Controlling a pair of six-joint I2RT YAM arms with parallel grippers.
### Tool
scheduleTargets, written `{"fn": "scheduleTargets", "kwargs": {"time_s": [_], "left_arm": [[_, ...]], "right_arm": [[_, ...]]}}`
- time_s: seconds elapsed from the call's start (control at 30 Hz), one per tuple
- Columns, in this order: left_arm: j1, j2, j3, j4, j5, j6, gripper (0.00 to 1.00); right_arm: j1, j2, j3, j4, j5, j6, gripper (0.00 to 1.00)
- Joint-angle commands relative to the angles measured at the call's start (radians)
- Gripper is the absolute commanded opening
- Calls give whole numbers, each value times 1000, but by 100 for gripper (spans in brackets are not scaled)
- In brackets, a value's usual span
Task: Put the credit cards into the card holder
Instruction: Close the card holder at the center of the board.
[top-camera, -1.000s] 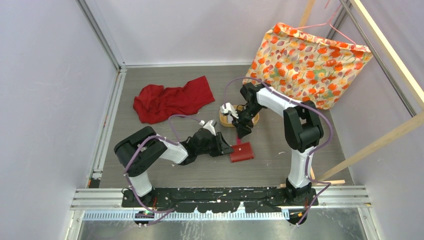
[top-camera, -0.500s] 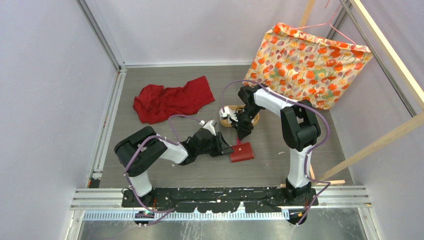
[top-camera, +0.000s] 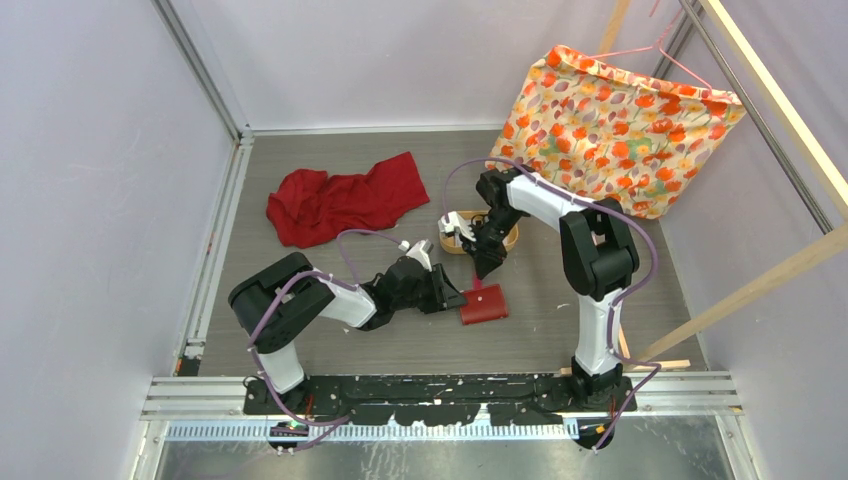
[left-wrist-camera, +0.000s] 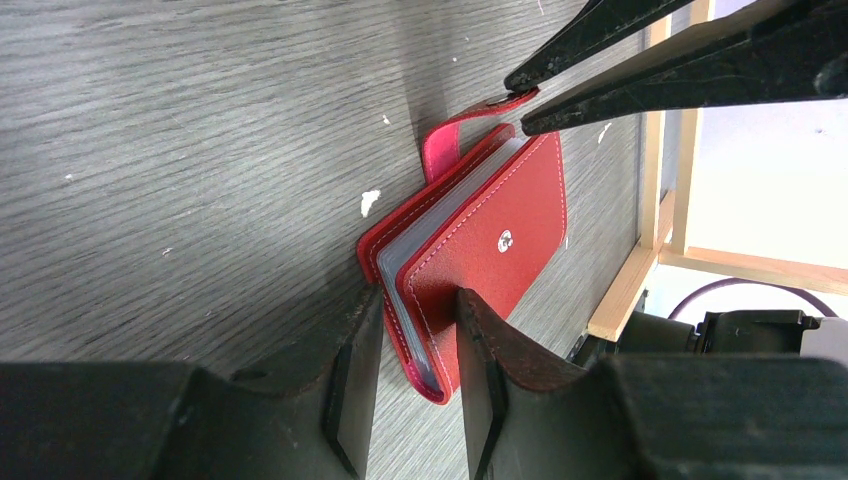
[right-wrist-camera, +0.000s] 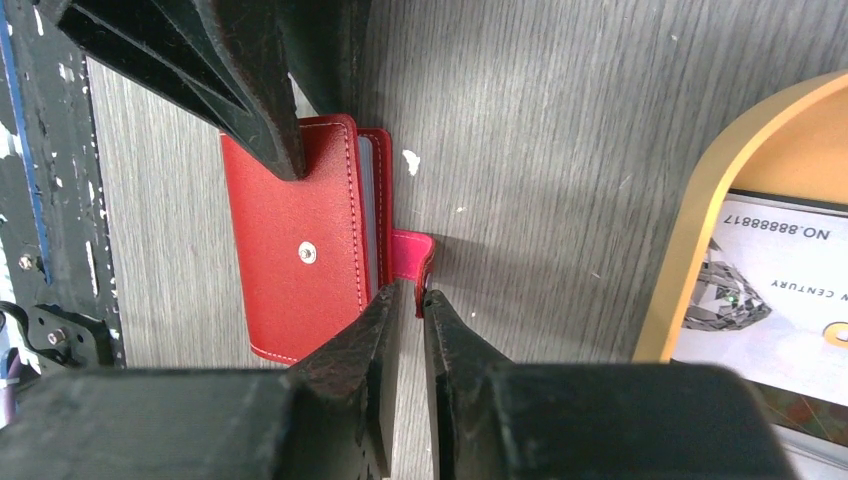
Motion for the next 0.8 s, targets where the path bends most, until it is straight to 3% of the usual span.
{"fn": "scheduleTargets", "kwargs": {"time_s": [0.0,0.77], "left_arm": [[-1,41,-8,-85,-12,19,35],[-1,50,-7,-85,-9,18,35]], "right_arm": [[3,6,38,-21,-21,-5,19],[3,-7,50,-53,-26,-14,17]]}}
